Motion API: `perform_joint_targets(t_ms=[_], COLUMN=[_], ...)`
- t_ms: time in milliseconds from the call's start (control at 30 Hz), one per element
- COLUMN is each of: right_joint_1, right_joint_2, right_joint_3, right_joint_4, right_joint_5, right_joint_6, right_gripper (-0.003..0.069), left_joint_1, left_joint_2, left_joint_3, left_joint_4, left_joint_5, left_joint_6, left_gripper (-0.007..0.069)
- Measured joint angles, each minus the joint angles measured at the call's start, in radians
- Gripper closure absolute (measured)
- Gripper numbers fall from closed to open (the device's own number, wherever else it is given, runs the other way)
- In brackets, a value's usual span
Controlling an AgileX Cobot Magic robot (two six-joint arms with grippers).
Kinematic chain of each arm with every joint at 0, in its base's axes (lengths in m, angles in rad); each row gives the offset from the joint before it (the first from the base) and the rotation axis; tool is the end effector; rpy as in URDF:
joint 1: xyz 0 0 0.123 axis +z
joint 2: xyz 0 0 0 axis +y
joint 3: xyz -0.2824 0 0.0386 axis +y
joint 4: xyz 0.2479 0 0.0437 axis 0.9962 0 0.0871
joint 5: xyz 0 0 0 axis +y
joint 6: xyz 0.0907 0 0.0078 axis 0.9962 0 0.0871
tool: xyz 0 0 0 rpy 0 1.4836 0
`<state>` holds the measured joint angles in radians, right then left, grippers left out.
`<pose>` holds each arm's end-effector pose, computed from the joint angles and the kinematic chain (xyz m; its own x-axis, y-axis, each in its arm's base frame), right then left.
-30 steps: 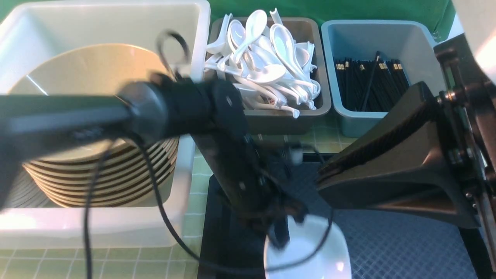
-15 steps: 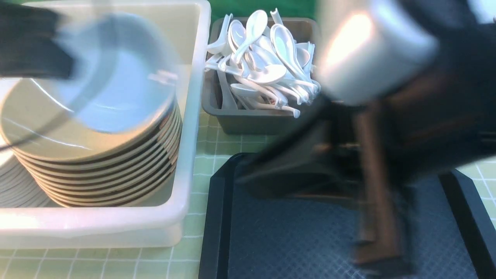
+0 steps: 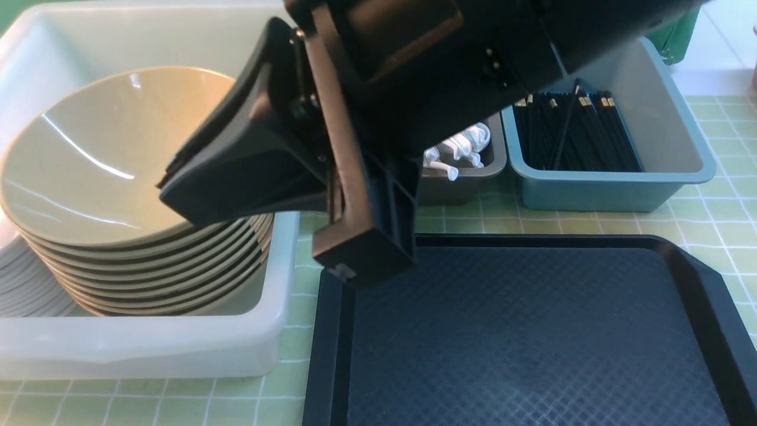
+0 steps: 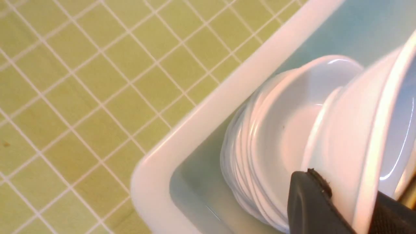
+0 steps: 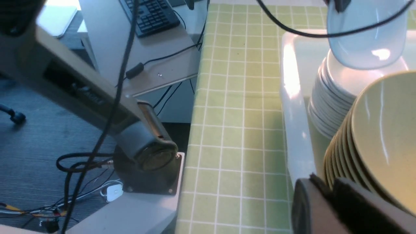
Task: On green table put chopsticks spoon bowls plates into blue grey white boxes.
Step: 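Place the white bowl into the white bin with the other dishes with the left gripper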
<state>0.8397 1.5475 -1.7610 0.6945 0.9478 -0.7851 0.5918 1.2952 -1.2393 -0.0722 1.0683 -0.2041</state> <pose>0.1867 0.2792 0.4628 -0.0064 -0.4251 -0.9051 -0.9941 0.1010 -0.0404 0.2161 0.1383 0.3568 -0.5683 -0.6666 -0.4824 -0.6839 0.7086 -0.1735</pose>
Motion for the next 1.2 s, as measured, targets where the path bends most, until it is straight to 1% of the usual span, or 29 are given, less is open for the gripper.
perform_joint_targets(t_ms=[167,267,333,433,567,667,700,733,800,833,867,933,967,1067,1133,1200], right_joint_1=[0.000,0.000,0.000,0.000,0.000,0.000,0.000,0.000,0.000,0.000,0.000,0.000,0.000,0.000,0.000,-0.003], right_joint_2=[0.004,0.009,0.010,0.010,0.010,0.010,0.010,0.010,0.015,0.020,0.023,0.030,0.035,0.040,0.041,0.040], right_joint_3=[-0.003,-0.003,-0.003,-0.003,-0.003,-0.003,-0.004,-0.004,-0.004,-0.004,-0.004,-0.004,-0.004,-0.004,-0.004,-0.004], right_joint_4=[0.000,-0.003,-0.007,-0.007,-0.007,-0.007,-0.007,-0.007,-0.007,-0.007,-0.006,-0.006,-0.008,-0.019,-0.045,-0.138], right_joint_5=[0.005,0.006,0.008,0.013,0.016,0.016,0.015,0.015,0.011,0.007,0.006,0.005,0.005,0.005,0.005,-0.001], right_joint_6=[-0.005,-0.005,-0.007,-0.015,-0.023,-0.024,-0.025,-0.025,-0.025,-0.025,-0.024,-0.013,-0.003,0.006,0.025,0.083], right_gripper=[0.0559,0.0559,0.0559,0.0557,0.0553,0.0549,0.0549,0.0549,0.0549,0.0549,0.0549,0.0547,0.0545,0.0540,0.0538,0.0536], left_joint_1=[0.000,0.000,0.000,-0.003,-0.035,-0.075,-0.099,-0.103,-0.143,-0.155,-0.163,-0.168,-0.169,-0.177,-0.195,-0.271], left_joint_2=[0.098,0.127,0.130,0.129,0.129,0.129,0.129,0.129,0.129,0.129,0.129,0.129,0.129,0.120,0.108,0.065], left_joint_3=[0.000,0.000,0.000,0.000,0.000,0.000,0.000,0.000,0.000,0.000,0.000,0.000,0.000,-0.003,-0.011,-0.026], left_joint_4=[-0.073,-0.087,-0.086,-0.079,-0.034,0.008,0.026,0.033,0.092,0.142,0.182,0.257,0.341,0.419,0.411,0.314], left_joint_5=[0.002,0.015,0.014,0.014,0.017,0.020,0.020,0.020,0.028,0.037,0.047,0.068,0.095,0.131,0.145,0.149], left_joint_6=[-0.011,-0.023,-0.035,-0.048,-0.058,-0.080,-0.085,-0.087,-0.108,-0.131,-0.154,-0.208,-0.272,-0.328,-0.323,-0.239], left_gripper=[0.0607,0.0603,0.0582,0.0501,0.0354,0.0217,0.0157,0.0137,0.0037,-0.0008,-0.0028,-0.0038,-0.0039,-0.0038,-0.0038,-0.0038])
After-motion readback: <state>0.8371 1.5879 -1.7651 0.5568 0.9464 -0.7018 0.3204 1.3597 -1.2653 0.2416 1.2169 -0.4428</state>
